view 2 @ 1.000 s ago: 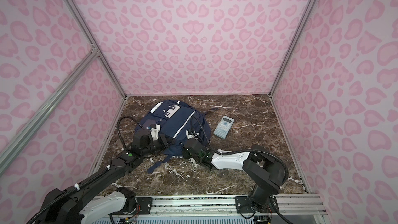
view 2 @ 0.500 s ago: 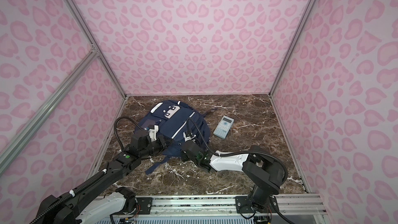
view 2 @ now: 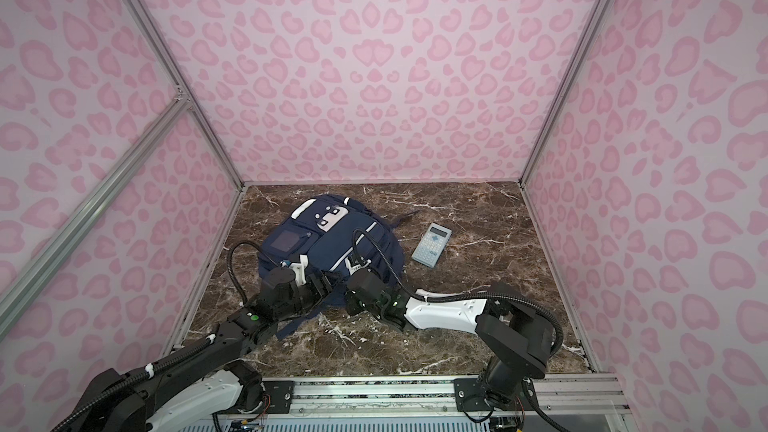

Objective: Pack the student bag

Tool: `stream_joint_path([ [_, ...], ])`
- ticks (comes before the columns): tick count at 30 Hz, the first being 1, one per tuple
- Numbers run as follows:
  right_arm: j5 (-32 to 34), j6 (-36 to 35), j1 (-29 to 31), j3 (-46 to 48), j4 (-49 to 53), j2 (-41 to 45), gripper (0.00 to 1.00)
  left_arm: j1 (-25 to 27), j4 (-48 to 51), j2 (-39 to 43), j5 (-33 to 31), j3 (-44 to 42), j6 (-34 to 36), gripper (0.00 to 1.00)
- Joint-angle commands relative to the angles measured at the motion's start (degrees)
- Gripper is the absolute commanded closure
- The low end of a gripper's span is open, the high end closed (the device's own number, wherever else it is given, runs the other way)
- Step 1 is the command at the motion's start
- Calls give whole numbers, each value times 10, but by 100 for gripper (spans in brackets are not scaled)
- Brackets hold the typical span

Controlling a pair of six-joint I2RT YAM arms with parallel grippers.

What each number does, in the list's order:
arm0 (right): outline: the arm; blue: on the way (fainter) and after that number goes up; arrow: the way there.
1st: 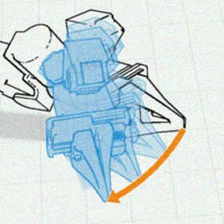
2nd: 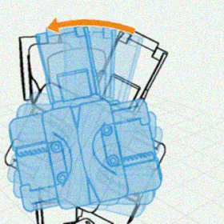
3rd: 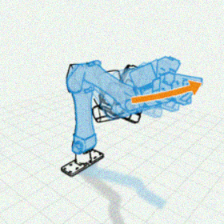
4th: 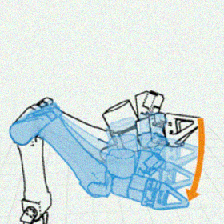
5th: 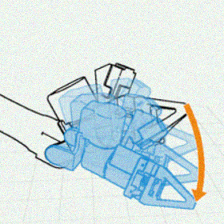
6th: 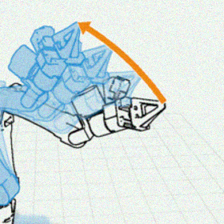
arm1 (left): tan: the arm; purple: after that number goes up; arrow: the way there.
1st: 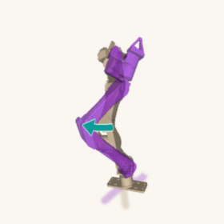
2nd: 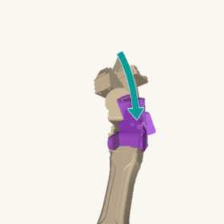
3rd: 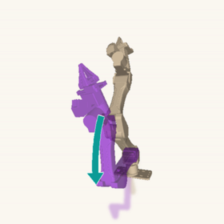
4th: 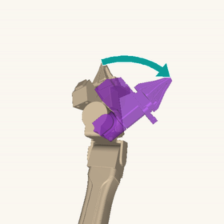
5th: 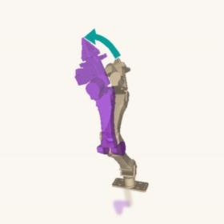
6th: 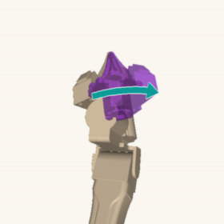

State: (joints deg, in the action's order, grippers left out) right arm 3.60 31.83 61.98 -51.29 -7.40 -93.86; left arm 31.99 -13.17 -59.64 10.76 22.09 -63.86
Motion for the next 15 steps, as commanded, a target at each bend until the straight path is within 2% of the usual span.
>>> stream_joint_path([
  [1,-20,-13,3,1,-8,1,100,0,-45,-23,-6,12,13,84],
  [2,-15,-13,2,1,1,1,100,0,-42,-26,-5,14,14,94],
  [3,-9,-13,1,4,8,1,99,0,-33,-23,-8,15,15,97],
  [8,18,-15,-16,12,66,5,99,-1,19,14,-34,15,34,97],
  [15,1,-27,-62,48,82,44,98,-5,51,35,-37,12,44,97],
])
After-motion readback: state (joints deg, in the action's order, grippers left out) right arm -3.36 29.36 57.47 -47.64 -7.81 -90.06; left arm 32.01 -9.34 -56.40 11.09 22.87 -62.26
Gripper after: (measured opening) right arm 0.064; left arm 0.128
